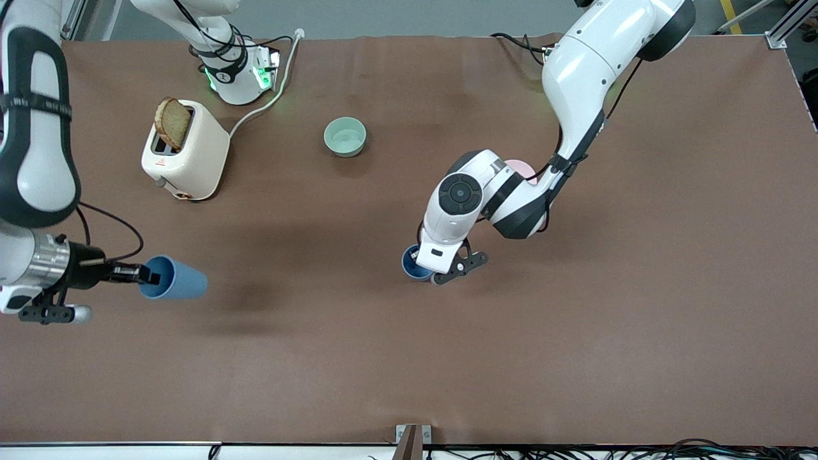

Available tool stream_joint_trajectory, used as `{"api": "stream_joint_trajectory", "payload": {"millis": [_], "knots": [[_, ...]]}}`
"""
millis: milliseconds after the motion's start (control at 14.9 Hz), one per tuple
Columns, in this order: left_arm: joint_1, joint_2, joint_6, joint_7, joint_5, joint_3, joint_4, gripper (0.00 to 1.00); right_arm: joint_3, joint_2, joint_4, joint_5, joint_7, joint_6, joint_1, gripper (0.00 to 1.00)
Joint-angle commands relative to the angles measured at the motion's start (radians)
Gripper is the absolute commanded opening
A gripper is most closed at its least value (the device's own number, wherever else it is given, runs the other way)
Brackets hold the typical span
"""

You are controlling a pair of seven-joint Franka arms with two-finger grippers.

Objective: Stack blue cups with both arms
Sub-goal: 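Set down the left cup while the right gripper carries its cup over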

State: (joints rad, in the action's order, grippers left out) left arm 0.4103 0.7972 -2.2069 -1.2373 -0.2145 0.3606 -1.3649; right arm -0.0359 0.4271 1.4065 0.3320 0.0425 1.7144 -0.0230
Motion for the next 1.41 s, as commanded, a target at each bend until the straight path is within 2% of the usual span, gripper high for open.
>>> {"api": "stream_joint_trajectory", "payload": {"millis": [0,201,403,537,739,873,1075,1276,1343], "knots": [[-0.037,-0.071,0.018,0.015,-0.051,-0.003,0.016,1.00,0.074,-0.102,0.051,0.005,-0.139,-0.036,0.002,0.02],[-0.126,-0.206,0.128,0.103,-0.072,0.000,0.016,1.00,0.203,-0.119,0.057,-0.005,-0.339,-0.027,0.015,0.01],[-0.234,-0.358,0.272,0.201,-0.069,0.006,0.016,1.00,0.321,-0.119,0.065,-0.076,-0.499,-0.007,0.038,0.01],[-0.306,-0.441,0.396,0.400,-0.066,0.004,0.016,1.00,0.394,-0.117,0.123,-0.116,-0.609,0.084,0.061,0.01],[-0.448,-0.561,0.534,0.719,-0.042,0.009,0.016,1.00,0.485,-0.111,0.186,-0.119,-0.815,0.243,0.084,0.00],[-0.529,-0.624,0.590,0.862,0.013,0.009,0.018,1.00,0.505,-0.076,0.189,-0.135,-0.978,0.325,0.135,0.01],[-0.619,-0.700,0.671,0.975,0.069,0.008,0.015,1.00,0.505,0.007,0.187,-0.232,-1.157,0.459,0.224,0.01],[-0.666,-0.749,0.742,1.120,0.119,-0.002,0.007,1.00,0.505,0.071,0.184,-0.301,-1.216,0.557,0.262,0.01],[-0.665,-0.785,0.748,1.145,0.148,-0.024,-0.025,1.00,0.505,0.082,0.181,-0.304,-1.231,0.579,0.267,0.01]]}}
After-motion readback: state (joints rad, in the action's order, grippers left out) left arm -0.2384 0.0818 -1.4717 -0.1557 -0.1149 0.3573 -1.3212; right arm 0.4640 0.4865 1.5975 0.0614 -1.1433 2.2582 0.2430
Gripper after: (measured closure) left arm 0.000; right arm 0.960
